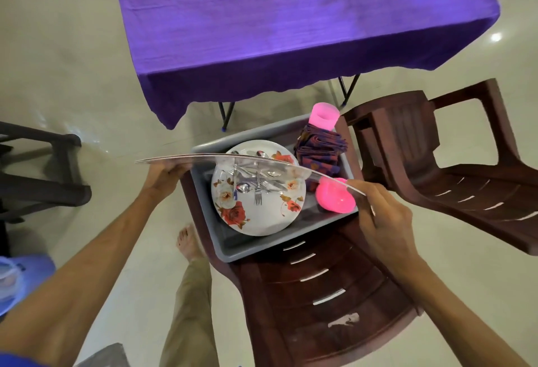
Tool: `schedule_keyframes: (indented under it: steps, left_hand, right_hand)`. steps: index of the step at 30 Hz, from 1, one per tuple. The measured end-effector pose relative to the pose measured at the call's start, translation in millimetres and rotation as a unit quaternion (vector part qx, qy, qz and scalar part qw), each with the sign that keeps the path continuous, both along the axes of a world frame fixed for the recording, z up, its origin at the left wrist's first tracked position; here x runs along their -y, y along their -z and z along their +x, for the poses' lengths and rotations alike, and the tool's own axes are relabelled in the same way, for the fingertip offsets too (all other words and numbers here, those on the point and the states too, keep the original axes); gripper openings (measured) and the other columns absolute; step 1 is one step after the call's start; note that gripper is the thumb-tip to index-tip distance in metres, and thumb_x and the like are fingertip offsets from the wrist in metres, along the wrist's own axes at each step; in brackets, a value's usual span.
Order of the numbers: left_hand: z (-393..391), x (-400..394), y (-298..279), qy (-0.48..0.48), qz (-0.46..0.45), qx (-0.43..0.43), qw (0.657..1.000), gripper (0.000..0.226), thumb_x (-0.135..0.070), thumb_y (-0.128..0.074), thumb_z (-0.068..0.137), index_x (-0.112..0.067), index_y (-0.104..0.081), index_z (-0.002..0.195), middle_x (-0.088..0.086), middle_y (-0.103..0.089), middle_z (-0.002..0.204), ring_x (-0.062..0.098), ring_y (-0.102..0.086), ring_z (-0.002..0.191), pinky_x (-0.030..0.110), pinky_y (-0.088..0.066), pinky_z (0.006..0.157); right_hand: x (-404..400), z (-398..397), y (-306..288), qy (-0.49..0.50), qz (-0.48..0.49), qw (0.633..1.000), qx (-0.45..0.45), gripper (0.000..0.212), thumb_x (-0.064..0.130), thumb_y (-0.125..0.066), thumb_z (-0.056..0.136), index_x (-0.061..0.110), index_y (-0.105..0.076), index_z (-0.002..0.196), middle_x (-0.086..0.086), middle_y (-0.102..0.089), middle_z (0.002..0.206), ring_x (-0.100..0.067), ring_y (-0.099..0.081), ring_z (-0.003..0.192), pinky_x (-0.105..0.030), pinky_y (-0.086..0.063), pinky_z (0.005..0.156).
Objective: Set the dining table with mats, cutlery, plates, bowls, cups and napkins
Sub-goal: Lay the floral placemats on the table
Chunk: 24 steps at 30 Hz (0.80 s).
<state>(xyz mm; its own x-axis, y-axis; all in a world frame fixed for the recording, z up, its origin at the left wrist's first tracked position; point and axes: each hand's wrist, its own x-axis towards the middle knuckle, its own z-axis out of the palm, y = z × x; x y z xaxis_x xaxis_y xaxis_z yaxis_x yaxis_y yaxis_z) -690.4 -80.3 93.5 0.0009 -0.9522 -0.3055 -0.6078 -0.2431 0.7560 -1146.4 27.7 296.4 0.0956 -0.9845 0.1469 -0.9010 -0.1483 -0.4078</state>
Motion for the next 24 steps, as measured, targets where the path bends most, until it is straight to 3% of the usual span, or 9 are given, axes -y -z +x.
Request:
schedule_keyframes:
  steps: [2, 4, 6, 8, 10, 13, 17, 21, 24]
  left_hand:
    - [1.1, -3.6, -7.1, 0.002, 0.025, 0.020, 0.999, 0.014, 0.000, -0.062, 0.101, -0.003, -0.074, 0.108, -0.007, -0.074, 0.090, -0.004, -0.068, 0.081, 0.015, -0.052, 0.083]
    - [-2.8, -12.1, -18.5, -0.005, 0.086, 0.025, 0.996, 0.017, -0.019, -0.060, 0.106, -0.017, -0.074, 0.116, -0.006, -0.071, 0.098, -0.023, -0.060, 0.080, -0.001, -0.042, 0.080]
    - [-1.8, -16.7, -26.6, -0.008, 0.097, 0.049, 0.994, 0.027, -0.031, -0.060, 0.105, -0.015, -0.076, 0.119, 0.002, -0.071, 0.108, -0.014, -0.063, 0.084, -0.003, -0.040, 0.076]
    - [-0.1, -20.9, -37.8, -0.003, 0.072, 0.052, 0.996, 0.029, -0.031, -0.060, 0.105, -0.010, -0.077, 0.117, 0.011, -0.075, 0.113, 0.017, -0.070, 0.100, 0.006, -0.045, 0.077]
    - [2.6, -25.1, -52.1, 0.031, 0.013, 0.057, 0.998, 0.024, -0.023, -0.064, 0.104, -0.007, -0.078, 0.115, 0.016, -0.077, 0.111, 0.036, -0.071, 0.102, 0.034, -0.052, 0.086]
    - [8.3, -28.5, -76.3, 0.054, -0.006, 0.073, 0.996, 0.021, -0.023, -0.063, 0.104, -0.011, -0.078, 0.112, 0.010, -0.077, 0.103, 0.035, -0.070, 0.095, 0.039, -0.049, 0.079]
    - [22.3, -34.0, -108.3, 0.008, -0.057, 0.005, 0.998, 0.010, -0.044, -0.060, 0.104, -0.050, -0.067, 0.107, -0.038, -0.071, 0.097, 0.007, -0.067, 0.103, 0.033, -0.051, 0.085]
    - [53.7, -35.4, -132.5, -0.050, -0.041, -0.103, 0.993, 0.026, -0.050, -0.056, 0.104, -0.046, -0.065, 0.129, -0.006, -0.073, 0.124, 0.027, -0.070, 0.117, 0.054, -0.058, 0.098]
    - [87.4, -33.0, -159.5, -0.043, -0.036, -0.151, 0.987, 0.025, -0.043, -0.054, 0.108, -0.035, -0.067, 0.127, -0.003, -0.073, 0.125, 0.022, -0.068, 0.116, 0.055, -0.056, 0.101]
  right_hand:
    - [1.5, -1.5, -4.8, 0.008, 0.001, 1.000, 0.026, 0.029, 0.009, -0.057, 0.097, 0.008, -0.072, 0.122, -0.008, -0.074, 0.114, -0.027, -0.071, 0.093, -0.025, -0.051, 0.078]
    - [0.6, -0.9, -11.6, 0.008, -0.004, 0.999, 0.039, 0.029, 0.010, -0.057, 0.098, 0.008, -0.071, 0.123, -0.008, -0.074, 0.116, -0.027, -0.071, 0.096, -0.023, -0.052, 0.080]
    - [0.3, -0.3, -16.5, 0.019, -0.005, 0.998, 0.054, 0.025, 0.006, -0.062, 0.098, 0.007, -0.072, 0.122, -0.008, -0.074, 0.114, -0.025, -0.071, 0.097, -0.022, -0.052, 0.081]
    - [2.1, 0.5, -23.0, 0.056, 0.004, 0.995, 0.087, 0.025, 0.003, -0.068, 0.096, 0.009, -0.073, 0.120, -0.001, -0.074, 0.110, -0.019, -0.070, 0.094, -0.021, -0.053, 0.080]
    - [7.4, 0.6, -31.2, 0.090, -0.002, 0.990, 0.106, 0.024, 0.004, -0.068, 0.096, 0.012, -0.073, 0.118, 0.008, -0.072, 0.105, -0.010, -0.068, 0.089, -0.009, -0.048, 0.079]
    - [15.6, 4.6, -45.2, 0.102, -0.013, 0.985, 0.138, 0.015, 0.010, -0.065, 0.101, 0.011, -0.072, 0.115, 0.007, -0.071, 0.093, 0.000, -0.065, 0.080, -0.005, -0.043, 0.069]
    - [27.4, 22.0, -59.9, 0.111, -0.014, 0.978, 0.176, 0.018, 0.024, -0.063, 0.104, 0.009, -0.070, 0.111, 0.002, -0.072, 0.085, -0.006, -0.068, 0.076, -0.023, -0.052, 0.058]
    - [40.7, 55.1, -77.1, 0.138, -0.040, 0.970, 0.196, 0.024, 0.034, -0.062, 0.104, 0.012, -0.069, 0.110, 0.004, -0.073, 0.090, -0.006, -0.069, 0.079, -0.032, -0.057, 0.064]
    - [51.7, 104.2, -92.7, 0.169, -0.066, 0.955, 0.234, 0.026, 0.037, -0.063, 0.103, 0.013, -0.070, 0.107, 0.002, -0.074, 0.095, -0.012, -0.072, 0.087, -0.036, -0.061, 0.074]
